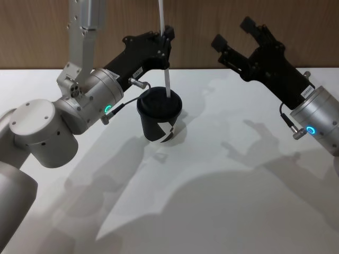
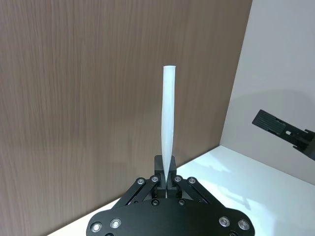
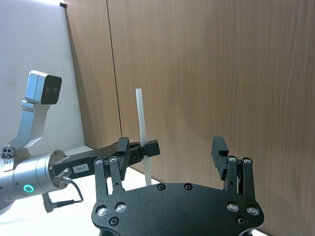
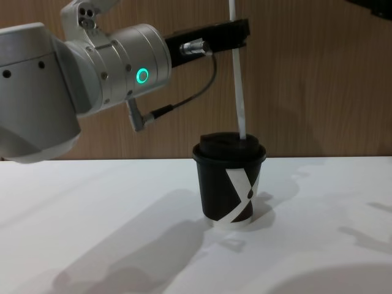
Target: Pick up the straw with one hand, pass it to the other hand, and insert it into the cup.
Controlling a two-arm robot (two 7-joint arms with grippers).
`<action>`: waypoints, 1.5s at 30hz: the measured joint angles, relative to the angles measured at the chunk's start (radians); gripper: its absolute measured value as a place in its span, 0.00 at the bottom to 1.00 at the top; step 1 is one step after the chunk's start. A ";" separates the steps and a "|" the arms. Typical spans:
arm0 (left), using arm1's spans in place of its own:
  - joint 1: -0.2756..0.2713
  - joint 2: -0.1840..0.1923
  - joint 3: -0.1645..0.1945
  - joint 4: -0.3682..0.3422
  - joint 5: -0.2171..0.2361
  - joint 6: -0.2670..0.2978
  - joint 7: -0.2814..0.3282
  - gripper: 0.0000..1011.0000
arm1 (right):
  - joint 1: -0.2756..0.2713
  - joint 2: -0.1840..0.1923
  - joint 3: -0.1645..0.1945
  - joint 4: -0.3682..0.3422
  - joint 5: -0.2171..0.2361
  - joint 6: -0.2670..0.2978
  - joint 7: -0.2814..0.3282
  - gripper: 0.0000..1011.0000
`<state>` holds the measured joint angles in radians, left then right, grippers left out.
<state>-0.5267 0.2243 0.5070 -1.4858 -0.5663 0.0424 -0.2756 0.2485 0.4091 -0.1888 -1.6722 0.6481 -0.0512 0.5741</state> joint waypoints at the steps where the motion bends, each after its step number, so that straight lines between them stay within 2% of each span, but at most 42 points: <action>1: 0.000 0.000 0.000 0.001 0.000 0.000 -0.001 0.01 | 0.000 0.000 0.000 0.000 0.000 0.000 0.000 0.99; 30: -0.017 -0.031 -0.009 0.073 0.018 0.020 -0.034 0.02 | 0.000 0.000 0.000 0.000 0.000 0.000 0.000 0.99; 32: -0.019 -0.034 -0.010 0.079 0.017 0.024 -0.038 0.09 | 0.000 0.000 0.000 0.000 0.000 0.000 0.000 0.99; 33: -0.019 -0.035 -0.010 0.081 0.017 0.025 -0.039 0.09 | 0.000 0.000 0.000 0.000 0.000 0.000 0.000 0.99; 35: -0.020 -0.037 -0.011 0.085 0.016 0.028 -0.041 0.17 | 0.000 0.000 0.000 0.000 0.000 0.000 0.000 0.99; 37: -0.020 -0.040 -0.012 0.088 0.016 0.030 -0.043 0.19 | 0.000 0.000 0.000 0.000 0.000 0.000 0.000 0.99; 38: -0.020 -0.041 -0.013 0.090 0.015 0.031 -0.045 0.25 | 0.000 0.000 0.000 0.000 0.000 0.000 0.000 0.99; 40: -0.020 -0.042 -0.014 0.091 0.015 0.032 -0.047 0.27 | 0.000 0.000 0.000 0.000 0.000 0.000 0.000 0.99; 42: -0.019 -0.042 -0.016 0.091 0.014 0.032 -0.051 0.36 | 0.000 0.000 0.000 0.000 0.000 0.000 0.000 0.99; 45: -0.013 -0.041 -0.020 0.086 0.013 0.032 -0.056 0.44 | 0.000 0.000 0.000 0.000 0.000 0.000 0.000 0.99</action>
<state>-0.5394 0.1830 0.4869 -1.3998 -0.5529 0.0741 -0.3315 0.2485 0.4091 -0.1888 -1.6721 0.6481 -0.0512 0.5741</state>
